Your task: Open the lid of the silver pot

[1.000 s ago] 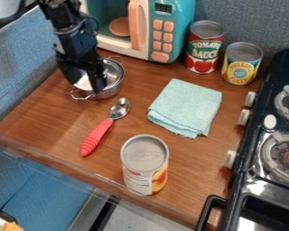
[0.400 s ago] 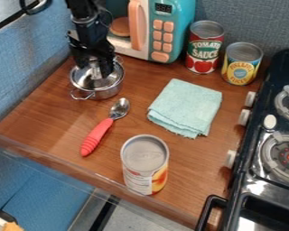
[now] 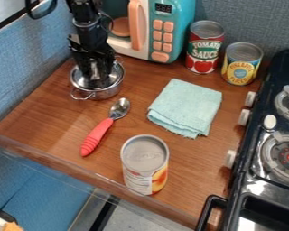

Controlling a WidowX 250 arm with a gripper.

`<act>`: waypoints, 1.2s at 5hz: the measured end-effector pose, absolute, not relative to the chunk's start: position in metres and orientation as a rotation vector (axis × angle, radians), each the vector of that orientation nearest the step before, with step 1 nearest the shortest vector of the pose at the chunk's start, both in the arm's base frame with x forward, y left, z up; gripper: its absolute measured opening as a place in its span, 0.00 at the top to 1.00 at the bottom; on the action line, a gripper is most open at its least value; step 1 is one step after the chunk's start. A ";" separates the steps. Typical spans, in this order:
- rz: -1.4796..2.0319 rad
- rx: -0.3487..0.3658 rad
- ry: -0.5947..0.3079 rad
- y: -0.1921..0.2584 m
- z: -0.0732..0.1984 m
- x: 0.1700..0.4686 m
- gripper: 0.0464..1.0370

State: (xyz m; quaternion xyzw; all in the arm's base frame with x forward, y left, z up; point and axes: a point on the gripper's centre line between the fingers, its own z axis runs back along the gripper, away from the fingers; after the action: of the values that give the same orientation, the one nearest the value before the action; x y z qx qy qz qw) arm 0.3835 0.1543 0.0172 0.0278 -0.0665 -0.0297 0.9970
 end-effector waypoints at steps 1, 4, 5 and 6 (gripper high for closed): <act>-0.064 0.057 -0.124 0.154 0.016 0.383 0.67; 0.028 0.007 -0.255 0.173 0.074 0.374 0.99; 0.051 0.007 -0.231 0.181 0.071 0.337 0.99; 0.067 0.011 -0.173 0.185 0.049 0.298 0.99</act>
State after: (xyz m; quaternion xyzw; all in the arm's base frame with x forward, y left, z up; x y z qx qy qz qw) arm 0.2984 0.1845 0.0493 0.0057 -0.0863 0.0334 0.9957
